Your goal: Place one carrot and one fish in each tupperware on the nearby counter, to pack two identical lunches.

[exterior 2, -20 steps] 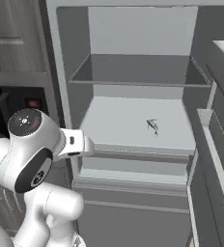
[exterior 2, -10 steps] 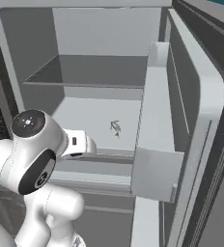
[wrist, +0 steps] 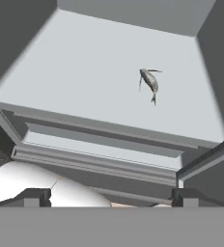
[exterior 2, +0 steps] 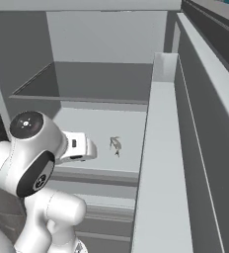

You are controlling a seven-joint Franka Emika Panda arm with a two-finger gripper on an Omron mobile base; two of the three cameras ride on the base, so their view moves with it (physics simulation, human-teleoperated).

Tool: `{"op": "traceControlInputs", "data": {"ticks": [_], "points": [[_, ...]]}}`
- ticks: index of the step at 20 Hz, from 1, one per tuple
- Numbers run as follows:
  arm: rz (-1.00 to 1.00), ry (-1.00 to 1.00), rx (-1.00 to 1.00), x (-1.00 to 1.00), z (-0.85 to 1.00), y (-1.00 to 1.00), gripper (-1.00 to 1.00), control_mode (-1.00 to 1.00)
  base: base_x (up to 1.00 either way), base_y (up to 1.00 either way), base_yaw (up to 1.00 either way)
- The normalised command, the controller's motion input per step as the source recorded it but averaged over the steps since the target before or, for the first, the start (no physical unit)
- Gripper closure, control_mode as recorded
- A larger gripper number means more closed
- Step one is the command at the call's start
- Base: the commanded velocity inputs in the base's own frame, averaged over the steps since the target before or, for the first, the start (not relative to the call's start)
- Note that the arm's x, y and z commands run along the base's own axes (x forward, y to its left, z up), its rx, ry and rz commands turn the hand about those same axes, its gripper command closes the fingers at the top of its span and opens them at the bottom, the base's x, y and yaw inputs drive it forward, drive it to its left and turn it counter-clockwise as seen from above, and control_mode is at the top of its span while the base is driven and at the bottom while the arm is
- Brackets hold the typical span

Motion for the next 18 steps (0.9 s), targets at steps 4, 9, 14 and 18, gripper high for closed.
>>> {"op": "traceControlInputs", "data": {"ticks": [4,9,14,18], "points": [[-0.02,0.0,0.0,0.02,-0.48,-0.09,-1.0,-1.0,0.0,0.0,0.0],[-0.07,0.0,0.0,0.38,-0.35,-0.24,-1.0,-1.0,0.0,0.0,0.0],[-0.07,-0.06,0.0,0.46,-0.28,-0.06,-1.0,-1.0,0.0,0.0,0.0],[-0.05,-0.12,0.0,0.42,-0.36,0.0,-1.0,-1.0,0.0,0.0,0.0]]}}
